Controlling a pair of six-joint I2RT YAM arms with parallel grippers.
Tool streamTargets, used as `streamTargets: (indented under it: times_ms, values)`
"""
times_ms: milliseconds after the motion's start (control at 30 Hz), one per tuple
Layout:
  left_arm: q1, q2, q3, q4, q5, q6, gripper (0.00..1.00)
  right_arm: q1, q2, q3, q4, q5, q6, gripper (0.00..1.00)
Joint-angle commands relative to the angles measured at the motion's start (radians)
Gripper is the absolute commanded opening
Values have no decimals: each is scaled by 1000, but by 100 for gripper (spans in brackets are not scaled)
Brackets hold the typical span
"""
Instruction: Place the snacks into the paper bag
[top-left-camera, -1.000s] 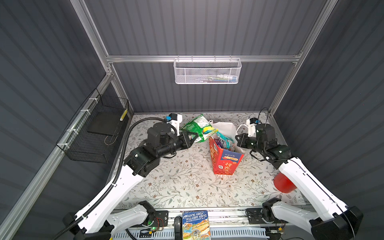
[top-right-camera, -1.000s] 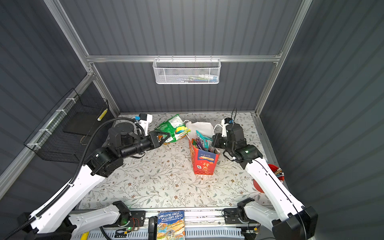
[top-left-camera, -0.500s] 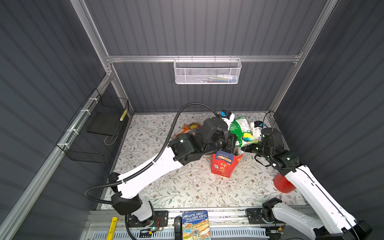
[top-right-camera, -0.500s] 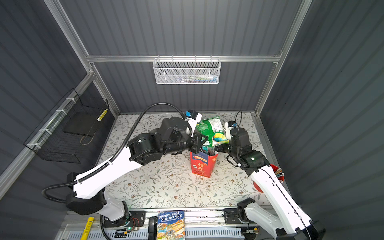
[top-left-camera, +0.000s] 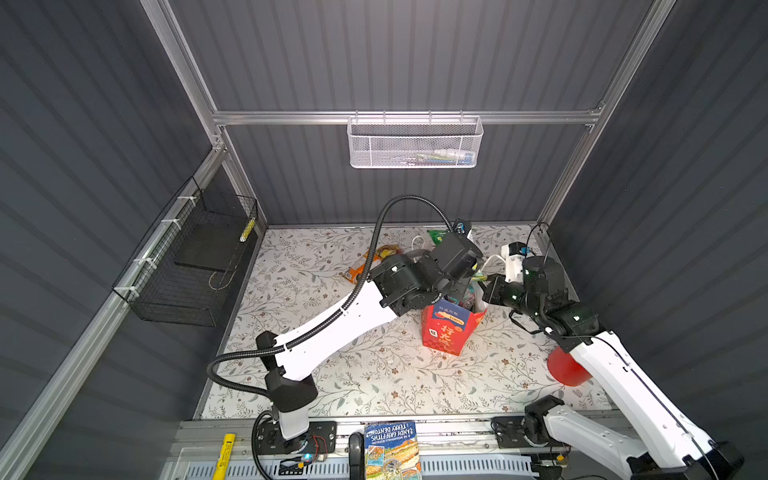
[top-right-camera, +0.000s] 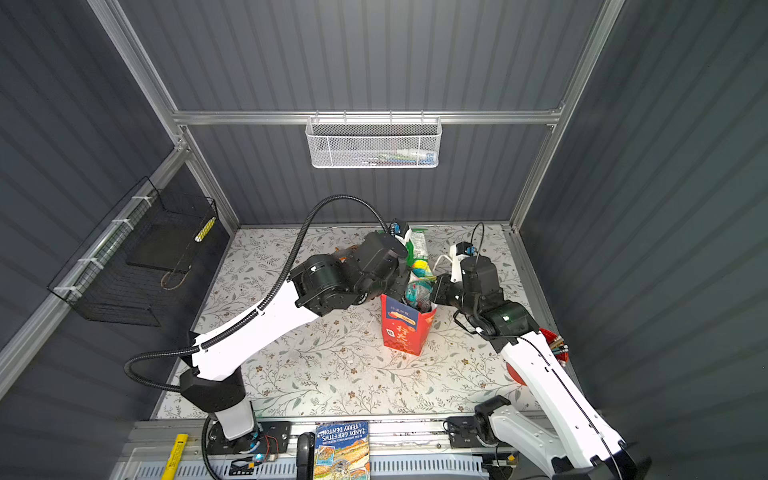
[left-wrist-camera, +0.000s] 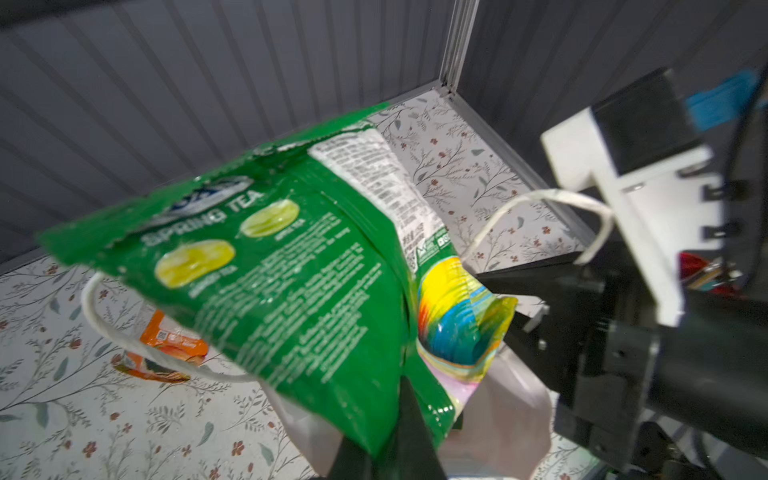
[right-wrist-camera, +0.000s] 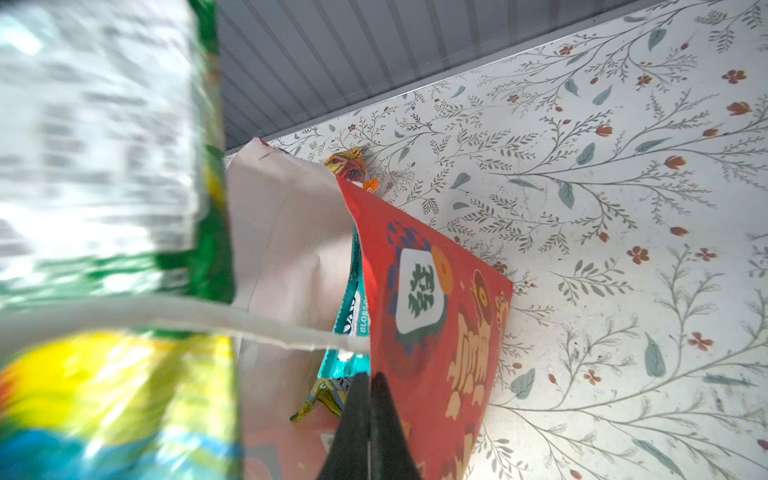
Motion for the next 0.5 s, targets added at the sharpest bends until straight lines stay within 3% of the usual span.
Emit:
streamTargets:
  times_ms: [0,200,467]
  values:
    - [2,43,73,-87,-55,56,0,1,-3,15,63,2,-21,0]
    - [3,77,84,-102,66,118,0,-1,3,13,65,7,-20,0]
    - [2,76,49,-147,130,161,0,-2,12,13,63,6,-22,0]
